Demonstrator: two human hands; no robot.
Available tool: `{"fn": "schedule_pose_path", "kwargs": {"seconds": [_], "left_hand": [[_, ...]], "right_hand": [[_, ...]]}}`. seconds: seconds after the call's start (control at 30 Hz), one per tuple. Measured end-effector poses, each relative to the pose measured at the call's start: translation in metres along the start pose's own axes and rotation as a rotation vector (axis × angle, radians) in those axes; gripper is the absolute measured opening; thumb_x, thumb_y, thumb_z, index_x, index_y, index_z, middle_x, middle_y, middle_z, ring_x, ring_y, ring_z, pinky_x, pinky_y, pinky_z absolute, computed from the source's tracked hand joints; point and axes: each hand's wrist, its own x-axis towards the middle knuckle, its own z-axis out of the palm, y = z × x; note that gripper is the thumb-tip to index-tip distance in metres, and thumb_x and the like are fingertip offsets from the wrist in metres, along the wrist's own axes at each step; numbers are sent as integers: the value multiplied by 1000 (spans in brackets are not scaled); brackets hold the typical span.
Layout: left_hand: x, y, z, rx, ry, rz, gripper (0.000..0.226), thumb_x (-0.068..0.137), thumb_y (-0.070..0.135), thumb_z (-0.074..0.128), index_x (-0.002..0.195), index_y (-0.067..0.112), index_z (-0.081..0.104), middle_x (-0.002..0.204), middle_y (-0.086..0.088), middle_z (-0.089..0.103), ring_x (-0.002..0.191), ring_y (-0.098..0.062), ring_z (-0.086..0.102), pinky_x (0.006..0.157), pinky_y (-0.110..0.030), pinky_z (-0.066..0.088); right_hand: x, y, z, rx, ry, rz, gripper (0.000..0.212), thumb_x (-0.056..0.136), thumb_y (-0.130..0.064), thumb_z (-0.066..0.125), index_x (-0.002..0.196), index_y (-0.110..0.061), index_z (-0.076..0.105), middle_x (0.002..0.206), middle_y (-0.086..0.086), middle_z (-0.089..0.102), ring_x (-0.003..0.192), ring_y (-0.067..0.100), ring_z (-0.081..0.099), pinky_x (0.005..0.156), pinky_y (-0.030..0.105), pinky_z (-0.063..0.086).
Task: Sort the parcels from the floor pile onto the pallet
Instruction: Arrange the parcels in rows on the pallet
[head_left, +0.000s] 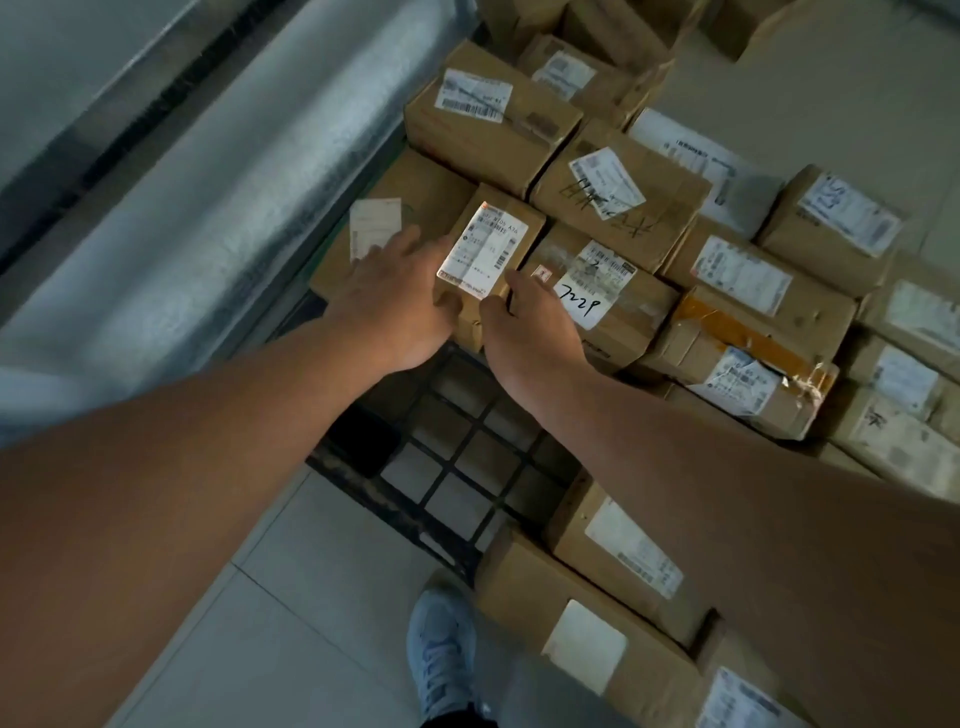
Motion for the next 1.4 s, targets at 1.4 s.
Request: {"fn": "schedule_pose_path", "kwargs": {"seconds": [1.4], "left_hand": [[-657, 612, -414, 284, 231, 623, 63, 104, 61, 31, 160, 32, 30, 167, 9, 27, 146, -17, 38, 116, -40, 34]], "right_hand": [[-823, -53, -588, -612, 432, -275, 64, 104, -64, 37, 160, -33, 33, 170, -2, 29, 151, 23, 35, 117, 42, 35]]}}
